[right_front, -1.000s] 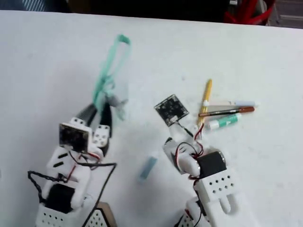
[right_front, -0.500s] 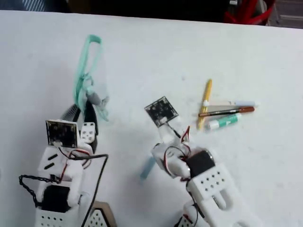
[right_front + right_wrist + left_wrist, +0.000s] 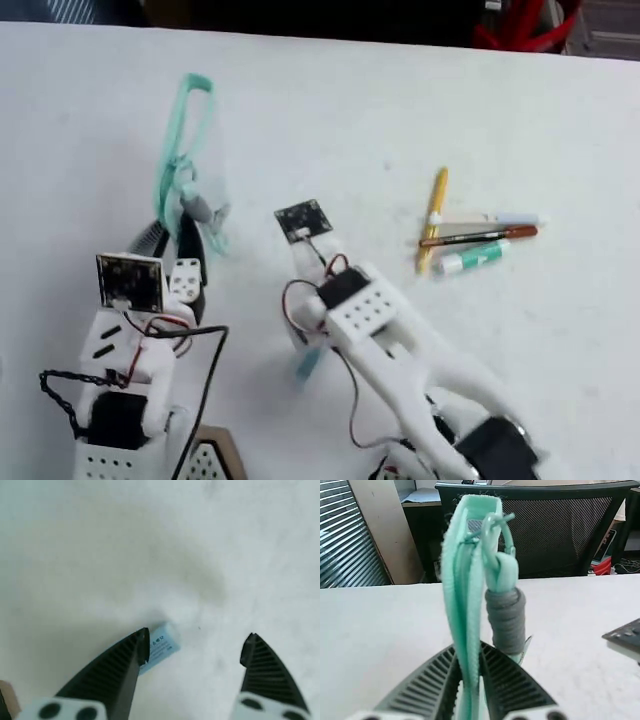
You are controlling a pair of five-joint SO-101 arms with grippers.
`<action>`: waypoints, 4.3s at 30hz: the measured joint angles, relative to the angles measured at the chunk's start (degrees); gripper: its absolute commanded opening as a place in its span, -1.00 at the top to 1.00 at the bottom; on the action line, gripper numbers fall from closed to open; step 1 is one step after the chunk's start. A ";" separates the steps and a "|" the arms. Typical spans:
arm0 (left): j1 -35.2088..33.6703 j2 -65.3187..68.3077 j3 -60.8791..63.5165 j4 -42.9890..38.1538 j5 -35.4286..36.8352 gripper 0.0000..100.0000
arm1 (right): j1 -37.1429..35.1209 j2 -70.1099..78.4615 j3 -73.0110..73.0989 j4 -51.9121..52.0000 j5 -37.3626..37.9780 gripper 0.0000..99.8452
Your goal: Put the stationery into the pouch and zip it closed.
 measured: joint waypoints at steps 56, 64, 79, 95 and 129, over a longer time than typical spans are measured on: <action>0.00 0.00 0.00 0.53 -0.09 0.94 | -14.59 8.00 -4.92 12.92 22.68 0.33; 0.00 0.00 0.00 0.53 -0.09 0.94 | -16.53 12.31 -4.92 8.18 18.81 0.33; 0.00 0.00 0.00 0.53 -0.09 0.94 | -16.53 12.92 -4.92 4.40 16.09 0.22; 0.00 0.00 0.00 0.53 -0.09 0.94 | -16.44 13.10 -3.34 3.96 35.96 0.98; 23.82 4.75 -3.16 -12.66 1.49 0.94 | 31.03 -28.22 -52.84 15.47 11.69 0.97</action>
